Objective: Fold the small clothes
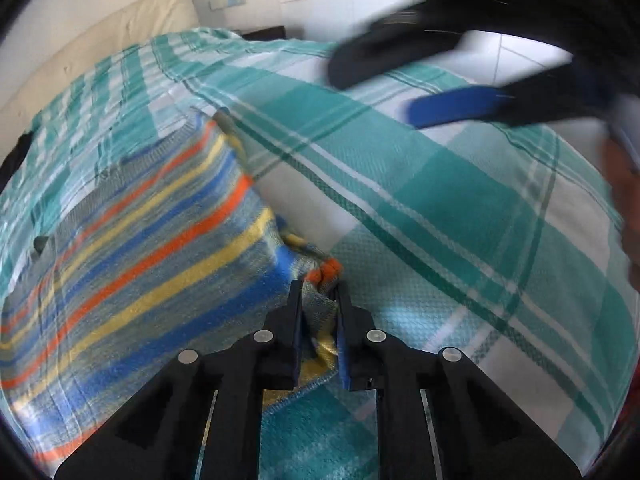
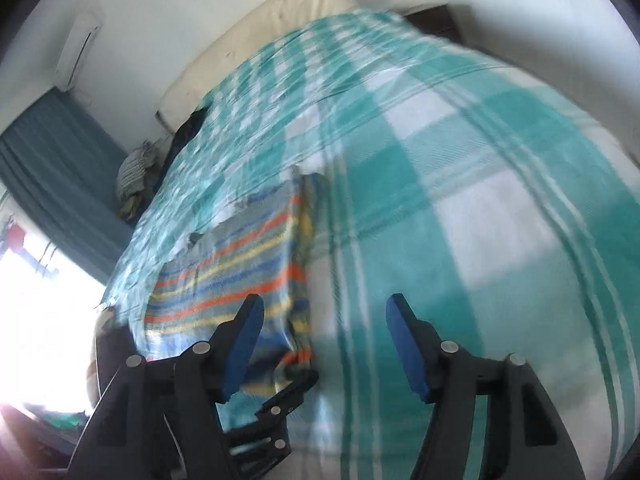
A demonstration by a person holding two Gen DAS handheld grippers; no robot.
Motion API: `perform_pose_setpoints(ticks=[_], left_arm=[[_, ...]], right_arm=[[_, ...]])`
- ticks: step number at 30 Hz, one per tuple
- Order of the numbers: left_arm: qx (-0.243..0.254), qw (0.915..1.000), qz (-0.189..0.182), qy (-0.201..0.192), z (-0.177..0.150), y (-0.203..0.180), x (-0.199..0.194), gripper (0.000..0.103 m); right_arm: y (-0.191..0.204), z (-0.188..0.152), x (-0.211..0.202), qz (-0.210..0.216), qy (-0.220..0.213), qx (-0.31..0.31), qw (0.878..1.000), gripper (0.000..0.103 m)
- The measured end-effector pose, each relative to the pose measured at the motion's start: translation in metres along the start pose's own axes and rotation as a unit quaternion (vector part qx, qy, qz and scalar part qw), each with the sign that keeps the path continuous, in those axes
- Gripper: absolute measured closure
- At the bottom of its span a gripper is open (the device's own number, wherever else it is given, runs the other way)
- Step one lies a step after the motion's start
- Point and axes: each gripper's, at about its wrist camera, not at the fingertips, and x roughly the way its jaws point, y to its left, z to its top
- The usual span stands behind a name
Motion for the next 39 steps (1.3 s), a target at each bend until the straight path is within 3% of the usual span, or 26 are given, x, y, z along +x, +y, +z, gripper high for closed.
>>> perform_pose_setpoints(ticks=[4, 7, 8, 9, 10, 14, 19, 24, 27, 29, 32, 34, 35, 36, 38, 39], left_arm=[[-0.022, 0.9995, -0.022, -0.012, -0.001, 0.008, -0.001, 0.092], [-0.036, 0.9986, -0.036, -0.017, 0.000, 0.014, -0.001, 0.093], [-0.050, 0.9975, -0.045, -0.019, 0.000, 0.020, -0.003, 0.094], [-0.069, 0.9957, -0.056, -0.025, -0.001, 0.027, -0.008, 0.094], [-0.088, 0.9935, -0.064, -0.033, -0.003, 0.035, -0.016, 0.094], [-0.183, 0.9759, -0.087, -0.081, -0.022, 0.085, -0.066, 0.094], [-0.289, 0.9486, -0.066, -0.112, -0.076, 0.156, -0.128, 0.095], [-0.376, 0.9201, -0.022, -0.107, -0.132, 0.217, -0.152, 0.095], [-0.414, 0.9055, 0.000, -0.092, -0.163, 0.240, -0.151, 0.094], [-0.421, 0.9047, 0.019, -0.063, -0.176, 0.247, -0.142, 0.091], [-0.432, 0.8995, 0.046, -0.046, -0.193, 0.252, -0.141, 0.088], [-0.439, 0.8958, 0.061, -0.039, -0.197, 0.255, -0.149, 0.067], [-0.444, 0.8920, 0.075, -0.036, -0.198, 0.257, -0.155, 0.039], [-0.452, 0.8862, 0.088, -0.049, -0.199, 0.261, -0.166, 0.028], [-0.461, 0.8780, 0.089, -0.092, -0.201, 0.266, -0.186, 0.028], [-0.459, 0.8782, 0.082, -0.105, -0.195, 0.269, -0.191, 0.028]], right_arm=[[-0.002, 0.056, 0.080, 0.041, 0.089, 0.002, 0.995, 0.040], [-0.001, 0.081, 0.139, 0.029, 0.120, 0.020, 0.992, 0.040], [0.000, 0.088, 0.153, 0.023, 0.119, 0.022, 0.992, 0.050], [0.004, 0.092, 0.158, 0.004, 0.108, 0.012, 0.994, 0.069], [0.008, 0.097, 0.160, -0.010, 0.102, 0.008, 0.995, 0.095], [0.049, 0.109, 0.135, 0.008, 0.075, -0.036, 0.996, 0.095], [0.141, 0.107, 0.134, 0.049, 0.095, -0.119, 0.987, 0.095], [0.239, 0.067, 0.187, 0.083, 0.134, -0.173, 0.972, 0.095], [0.288, 0.039, 0.231, 0.077, 0.161, -0.201, 0.963, 0.095], [0.309, 0.022, 0.257, 0.070, 0.169, -0.216, 0.959, 0.093], [0.320, 0.001, 0.281, 0.119, 0.195, -0.195, 0.954, 0.076], [0.323, -0.006, 0.281, 0.153, 0.189, -0.170, 0.955, 0.073], [0.323, -0.007, 0.274, 0.158, 0.181, -0.167, 0.956, 0.073], [0.322, -0.006, 0.268, 0.161, 0.173, -0.167, 0.957, 0.073], [0.314, -0.001, 0.243, 0.146, 0.149, -0.178, 0.962, 0.073], [0.308, 0.000, 0.228, 0.134, 0.136, -0.193, 0.963, 0.073]])
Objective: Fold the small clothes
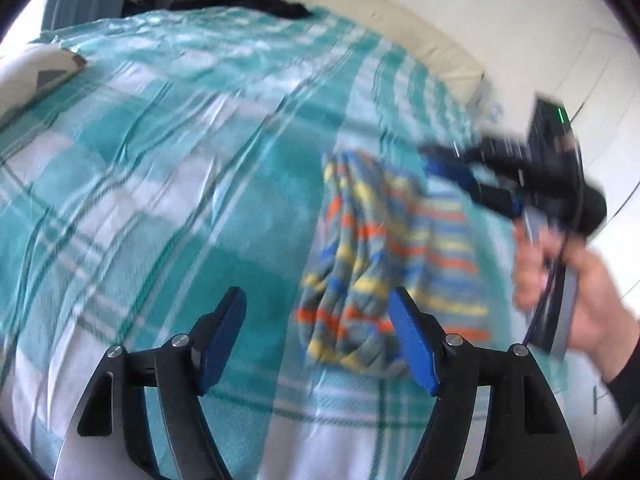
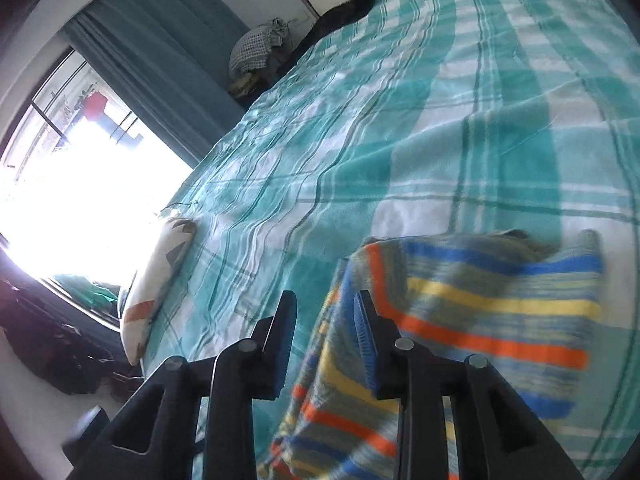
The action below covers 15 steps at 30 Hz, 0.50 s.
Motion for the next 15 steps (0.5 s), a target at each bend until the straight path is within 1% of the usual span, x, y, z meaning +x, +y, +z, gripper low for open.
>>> perform_pose_setpoints(ticks=[2, 4, 5, 6, 7, 8, 9, 10, 11, 12, 13, 14, 15], left_arm=[[0.016, 0.9995, -0.027, 0.004, 0.012, -0.014, 0.005, 0.029], [0.049, 0.9971, -0.052, 0.027, 0.023, -0.033, 0.022, 0.029], [0.066, 0.9954, -0.055, 0.042, 0.030, -0.043, 0.038, 0.029], [0.089, 0.9935, -0.044, 0.056, 0.030, -0.055, 0.051, 0.028], [0.104, 0.9921, -0.022, 0.066, 0.032, -0.061, 0.068, 0.028], [0.113, 0.9903, -0.001, 0.080, 0.034, -0.063, 0.087, 0.031], [0.117, 0.9888, 0.025, 0.090, 0.038, -0.057, 0.107, 0.055], [0.116, 0.9864, 0.060, 0.100, 0.038, -0.051, 0.123, 0.066], [0.098, 0.9876, 0.066, 0.103, 0.038, -0.038, 0.130, 0.070], [0.067, 0.9909, 0.060, 0.100, 0.039, -0.025, 0.129, 0.064], [0.048, 0.9921, 0.054, 0.102, 0.041, -0.018, 0.128, 0.064], [0.039, 0.9923, 0.049, 0.107, 0.043, -0.016, 0.124, 0.064], [0.042, 0.9923, 0.047, 0.106, 0.046, -0.018, 0.117, 0.063]], right_arm=[[-0.002, -0.012, -0.033, -0.040, -0.008, -0.041, 0.998, 0.073], [-0.004, -0.029, -0.058, -0.065, -0.006, -0.076, 0.995, 0.073], [-0.004, -0.039, -0.068, -0.076, -0.003, -0.091, 0.993, 0.073], [-0.004, -0.048, -0.074, -0.083, -0.001, -0.103, 0.991, 0.073], [-0.003, -0.059, -0.079, -0.088, 0.001, -0.117, 0.989, 0.073], [-0.003, -0.068, -0.080, -0.089, 0.003, -0.126, 0.988, 0.073], [-0.003, -0.081, -0.077, -0.084, 0.010, -0.130, 0.988, 0.073], [-0.006, -0.091, -0.072, -0.078, 0.018, -0.127, 0.989, 0.073], [-0.012, -0.104, -0.061, -0.076, 0.033, -0.121, 0.989, 0.073], [-0.022, -0.122, -0.041, -0.087, 0.063, -0.114, 0.988, 0.073], [-0.029, -0.136, -0.028, -0.096, 0.078, -0.109, 0.986, 0.074], [-0.032, -0.147, -0.029, -0.095, 0.043, -0.106, 0.989, 0.074], [-0.031, -0.147, -0.032, -0.096, 0.029, -0.102, 0.990, 0.075]])
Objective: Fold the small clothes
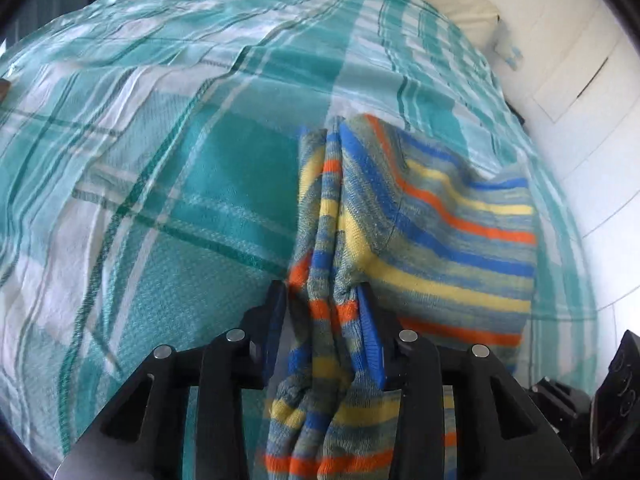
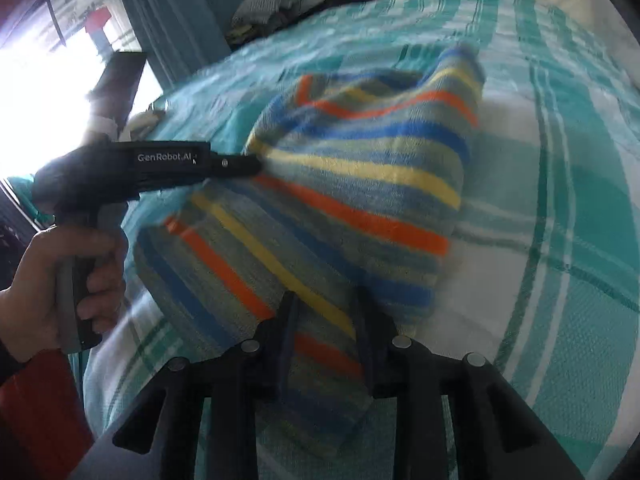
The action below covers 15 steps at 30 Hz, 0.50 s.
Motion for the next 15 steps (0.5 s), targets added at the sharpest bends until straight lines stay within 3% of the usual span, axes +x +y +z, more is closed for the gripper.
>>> perform_pose_setpoints(ticks=[3, 5, 7, 8, 9, 10, 11, 12, 13, 15], left_arm=[[0.024, 0.9996, -0.003, -0.016, -0.005, -0.004, -0.030, 0.055], [0.038, 0.9986, -0.027, -0.025, -0.015, -0.005, -0.051, 0.031], [0.065, 0.9968, -0.039, -0.025, -0.034, -0.010, -0.061, 0.026], [0.082, 0.9962, -0.027, -0.014, -0.042, -0.013, -0.059, 0.027], [0.107, 0.9942, 0.016, 0.005, -0.052, -0.017, -0.048, 0.045], [0.113, 0.9917, 0.056, 0.021, -0.060, -0.011, -0.038, 0.054], [0.097, 0.9931, 0.057, 0.032, -0.065, 0.001, -0.029, 0.056], [0.066, 0.9972, 0.028, 0.024, -0.065, 0.015, -0.027, 0.057], [0.052, 0.9982, 0.019, 0.024, -0.063, 0.021, -0.030, 0.059], [0.058, 0.9966, 0.050, 0.029, -0.059, 0.021, -0.036, 0.069]], right_arm=[[0.006, 0.011, -0.020, -0.010, -0.002, 0.017, 1.000, 0.075], [0.017, 0.015, -0.044, -0.010, -0.037, 0.000, 0.999, 0.073], [0.029, 0.015, -0.055, -0.006, -0.048, -0.019, 0.999, 0.073], [0.033, 0.014, -0.054, -0.002, -0.046, -0.023, 0.999, 0.071], [0.036, 0.010, -0.047, 0.000, -0.036, -0.025, 0.999, 0.070], [0.037, 0.006, -0.034, -0.006, -0.017, -0.025, 1.000, 0.069], [0.035, -0.003, -0.012, -0.024, 0.021, -0.021, 0.999, 0.069], [0.032, -0.011, 0.002, -0.033, 0.039, -0.014, 0.999, 0.068], [0.030, -0.017, 0.005, -0.031, 0.014, -0.008, 0.999, 0.068], [0.031, -0.017, 0.003, -0.035, 0.002, 0.000, 0.999, 0.068]])
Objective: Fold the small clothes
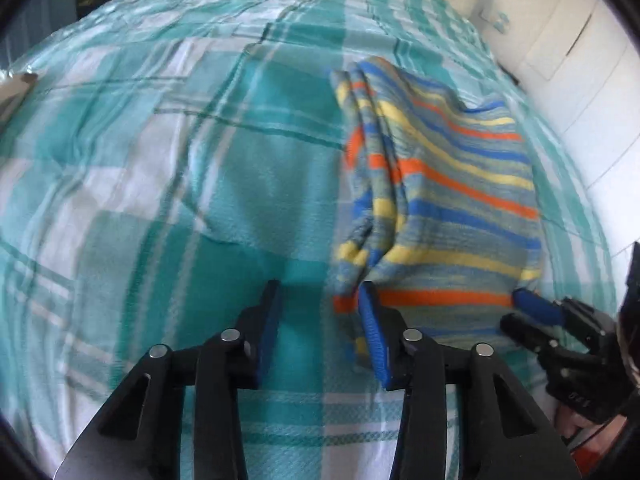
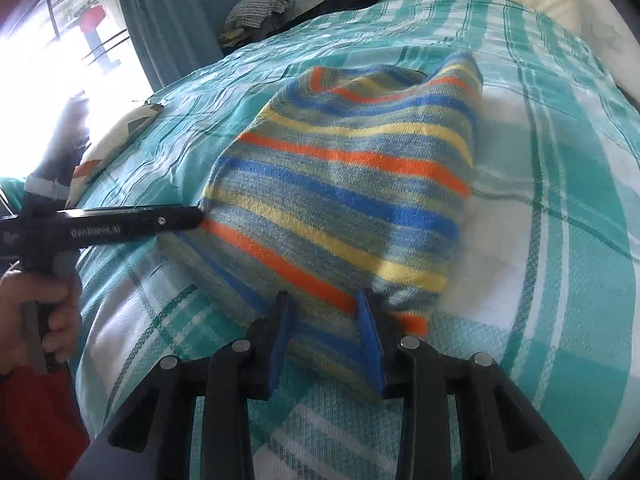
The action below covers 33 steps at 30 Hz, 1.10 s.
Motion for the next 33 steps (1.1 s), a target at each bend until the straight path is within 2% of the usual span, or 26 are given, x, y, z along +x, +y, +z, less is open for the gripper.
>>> perform_pose_setpoints(ticks=[1, 2, 3, 4, 5, 6, 7, 8, 10, 13, 16, 17, 18, 19, 20, 22, 23, 26, 29, 31, 32, 33], left_arm=[[0.004, 0.9999, 0.011, 0.003, 0.001, 0.001, -0.003, 0.067], [-0.001, 0.9999, 0.010, 0.005, 0.002, 0.004, -0.008, 0.060], [-0.014, 0.9999, -0.001, -0.004, 0.003, 0.010, -0.018, 0.042], [-0.026, 0.9994, -0.015, -0.019, 0.006, 0.015, -0.027, 0.032], [-0.033, 0.9983, -0.031, -0.037, 0.010, 0.018, -0.037, 0.015], [-0.035, 0.9962, -0.052, -0.060, 0.017, 0.021, -0.044, 0.005], [-0.032, 0.9943, -0.071, -0.073, 0.026, 0.021, -0.047, 0.004], [-0.026, 0.9928, -0.090, -0.075, 0.037, 0.019, -0.044, 0.003], [-0.007, 0.9929, -0.113, -0.038, 0.058, 0.012, -0.019, 0.001], [0.017, 0.9947, -0.098, 0.023, 0.080, -0.001, 0.030, 0.002], [0.027, 0.9943, -0.102, 0.013, 0.087, -0.012, 0.046, 0.002], [0.028, 0.9936, -0.109, 0.005, 0.088, -0.015, 0.048, 0.003], [0.029, 0.9925, -0.119, 0.003, 0.087, -0.018, 0.050, 0.018], [0.033, 0.9930, -0.114, 0.007, 0.085, -0.022, 0.054, 0.042], [0.040, 0.9929, -0.111, 0.017, 0.083, -0.026, 0.057, 0.079], [0.034, 0.9944, -0.100, 0.009, 0.080, -0.030, 0.048, 0.082], [0.034, 0.9950, -0.093, 0.000, 0.081, -0.032, 0.039, 0.084], [0.054, 0.9945, -0.080, -0.041, 0.084, -0.042, 0.000, 0.085], [0.072, 0.9900, -0.081, -0.090, 0.091, -0.049, -0.053, 0.085], [0.070, 0.9873, -0.086, -0.114, 0.099, -0.047, -0.082, 0.085], [0.064, 0.9868, -0.090, -0.118, 0.104, -0.045, -0.091, 0.083], [0.054, 0.9873, -0.093, -0.117, 0.108, -0.042, -0.096, 0.071]], right_arm=[[0.001, 0.002, -0.001, -0.003, 0.001, 0.006, 1.000, 0.068], [0.002, 0.006, -0.003, -0.006, 0.007, 0.013, 1.000, 0.068], [0.003, 0.008, -0.007, -0.008, 0.013, 0.016, 1.000, 0.067], [0.003, 0.010, -0.017, -0.003, 0.011, 0.022, 1.000, 0.056], [0.000, 0.014, -0.028, 0.012, -0.005, 0.033, 0.999, 0.038], [-0.007, 0.013, -0.041, 0.022, -0.028, 0.043, 0.998, 0.030], [-0.013, 0.017, -0.054, 0.024, -0.054, 0.053, 0.997, 0.020], [-0.021, 0.025, -0.063, 0.020, -0.078, 0.064, 0.995, 0.018], [-0.039, 0.040, -0.062, 0.025, -0.084, 0.086, 0.992, 0.018], [-0.072, 0.065, -0.037, 0.037, -0.063, 0.128, 0.989, 0.018], [-0.102, 0.078, -0.005, 0.062, -0.029, 0.170, 0.983, 0.019], [-0.106, 0.081, 0.008, 0.076, -0.018, 0.181, 0.980, 0.024], [-0.106, 0.084, 0.026, 0.100, -0.001, 0.191, 0.977, 0.029], [-0.101, 0.084, 0.036, 0.108, 0.011, 0.190, 0.976, 0.044], [-0.092, 0.087, 0.045, 0.083, 0.015, 0.176, 0.981, 0.062], [-0.073, 0.094, 0.047, 0.034, 0.012, 0.142, 0.989, 0.075], [-0.056, 0.099, 0.040, -0.007, 0.005, 0.109, 0.994, 0.077], [-0.012, 0.108, 0.004, -0.057, -0.048, 0.021, 0.997, 0.079], [0.012, 0.119, -0.034, -0.053, -0.103, -0.008, 0.993, 0.079], [0.020, 0.131, -0.059, -0.035, -0.134, -0.001, 0.990, 0.079], [0.019, 0.138, -0.069, -0.023, -0.145, 0.010, 0.989, 0.079], [0.016, 0.144, -0.074, -0.012, -0.148, 0.024, 0.989, 0.079]])
